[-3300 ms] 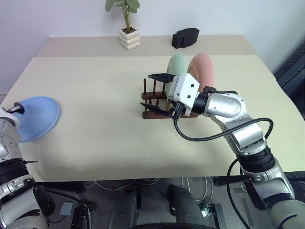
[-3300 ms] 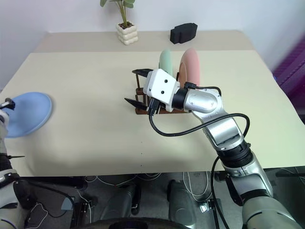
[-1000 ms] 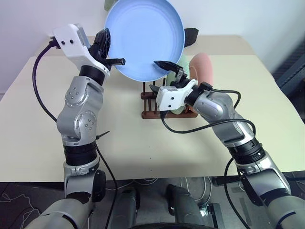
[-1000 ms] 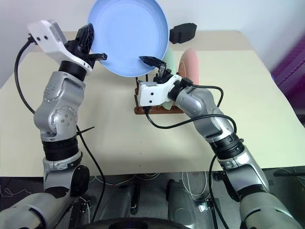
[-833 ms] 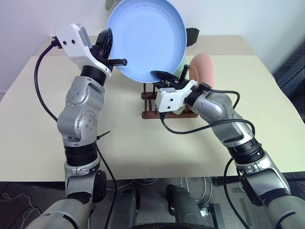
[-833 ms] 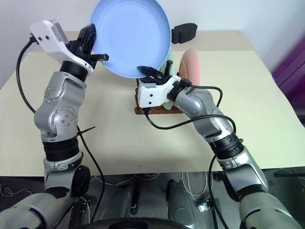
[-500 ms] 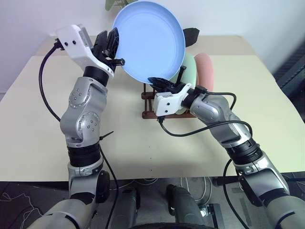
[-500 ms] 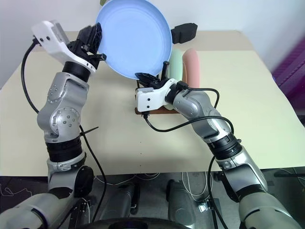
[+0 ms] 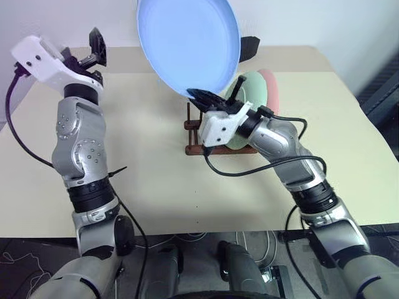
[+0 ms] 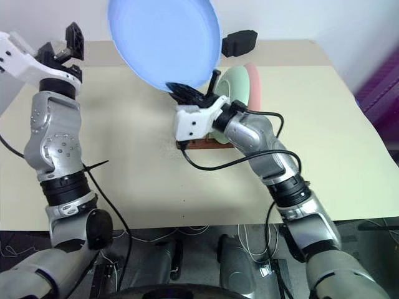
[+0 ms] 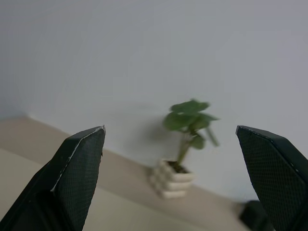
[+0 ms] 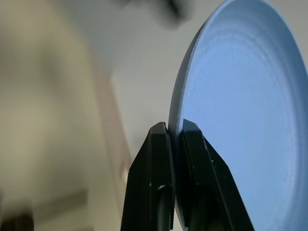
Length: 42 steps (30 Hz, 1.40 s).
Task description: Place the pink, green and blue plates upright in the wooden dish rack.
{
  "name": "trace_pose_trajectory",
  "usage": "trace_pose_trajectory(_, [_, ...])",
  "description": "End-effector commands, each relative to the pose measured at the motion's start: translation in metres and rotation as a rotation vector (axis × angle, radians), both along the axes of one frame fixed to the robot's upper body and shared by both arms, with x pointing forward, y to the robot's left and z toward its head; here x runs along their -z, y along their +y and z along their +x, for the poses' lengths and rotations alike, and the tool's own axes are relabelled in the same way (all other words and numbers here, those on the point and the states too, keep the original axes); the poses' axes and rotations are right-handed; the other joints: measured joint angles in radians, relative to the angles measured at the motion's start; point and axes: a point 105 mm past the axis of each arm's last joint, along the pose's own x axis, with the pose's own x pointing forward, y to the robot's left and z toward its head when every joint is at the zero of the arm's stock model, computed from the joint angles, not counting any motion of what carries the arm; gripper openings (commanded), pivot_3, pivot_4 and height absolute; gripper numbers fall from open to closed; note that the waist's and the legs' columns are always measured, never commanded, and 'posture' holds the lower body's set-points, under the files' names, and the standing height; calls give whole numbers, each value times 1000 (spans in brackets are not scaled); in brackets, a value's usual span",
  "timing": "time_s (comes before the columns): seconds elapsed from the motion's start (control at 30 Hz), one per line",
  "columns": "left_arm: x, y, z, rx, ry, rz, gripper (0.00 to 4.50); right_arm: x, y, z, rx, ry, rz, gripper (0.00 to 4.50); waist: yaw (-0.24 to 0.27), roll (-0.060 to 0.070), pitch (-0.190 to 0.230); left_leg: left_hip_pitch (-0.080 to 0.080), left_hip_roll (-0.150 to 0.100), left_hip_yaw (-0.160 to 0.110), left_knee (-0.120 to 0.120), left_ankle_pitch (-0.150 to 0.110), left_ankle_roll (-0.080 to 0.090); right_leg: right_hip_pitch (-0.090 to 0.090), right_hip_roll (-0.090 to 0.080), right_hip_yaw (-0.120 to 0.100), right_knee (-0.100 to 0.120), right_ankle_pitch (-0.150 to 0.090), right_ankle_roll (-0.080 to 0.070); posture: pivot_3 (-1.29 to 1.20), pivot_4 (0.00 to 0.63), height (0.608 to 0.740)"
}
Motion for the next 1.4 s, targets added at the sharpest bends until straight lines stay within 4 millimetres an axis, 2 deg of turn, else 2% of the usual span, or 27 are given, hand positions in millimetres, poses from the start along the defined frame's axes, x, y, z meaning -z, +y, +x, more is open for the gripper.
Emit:
trace_pose_trajectory(0.03, [14, 14, -1, -21, 37, 92, 4465, -42, 0, -30, -228, 136, 254, 0, 0, 0, 0, 0, 0, 0, 0, 0, 0, 0, 0, 0, 1, 0, 0, 0, 150, 736])
trace_pose_trajectory(0.17, [32, 8, -1, 61, 83, 215, 4465, -48, -1, -41, -386, 373, 390, 0, 3, 0, 0, 0, 1, -1, 0, 0, 0, 0, 0, 0, 1, 0, 0, 0, 150, 736])
trace_pose_trajectory(0.27, [73, -15, -9, 248, 187, 436, 4465, -41, -5, -47, -528, 649, 500, 0, 1, 0, 0, 0, 1, -1, 0, 0, 0, 1, -1, -1, 1, 0, 0, 0, 150, 736])
trace_pose_trajectory(0.3, [88, -27, -16, 337, 225, 518, 4465, -37, -6, -47, -548, 714, 521, 0, -1, 1, -1, 1, 2, 0, 0, 0, 0, 1, -1, 0, 1, 0, -1, 0, 150, 736])
trace_pose_trajectory(0.4, [117, -53, -37, 550, 284, 641, 4465, -27, -9, -45, -552, 855, 560, 0, -3, 2, 0, 1, 4, 0, -2, 0, 0, -1, -1, 0, 1, -1, -3, 0, 150, 736])
trace_pose_trajectory(0.47, [137, -69, -57, 706, 315, 681, 4465, -18, -10, -41, -532, 941, 591, 0, -4, 3, 0, 1, 5, 0, -2, 0, 0, -1, -1, 0, 1, -1, -5, 0, 150, 736])
trace_pose_trajectory(0.53, [149, -77, -68, 797, 346, 688, 4465, -15, -11, -39, -539, 1008, 635, 0, -4, 4, 1, 0, 6, 0, -2, 0, 0, -3, -1, 1, 1, -1, -6, 0, 150, 736])
trace_pose_trajectory(0.8, [159, -88, -80, 894, 380, 709, 4465, -9, -14, -29, -556, 1159, 761, 0, -2, 4, 1, 0, 6, 0, -2, 0, 0, -3, -1, 2, 0, 0, -7, 0, 150, 736])
trace_pose_trajectory(1.1, [160, -91, -82, 917, 363, 699, 4465, 7, -24, -3, -403, 1245, 911, 0, -3, 5, 1, 0, 6, 3, -2, 0, 0, -3, 0, 1, 1, 0, -7, 0, 150, 736])
trace_pose_trajectory(1.4, [166, -94, -81, 914, 356, 700, 4465, 15, -26, 5, -362, 1308, 962, 0, -3, 5, 1, 0, 6, 3, -1, 0, 1, -3, 0, 1, 1, 0, -7, 0, 150, 736])
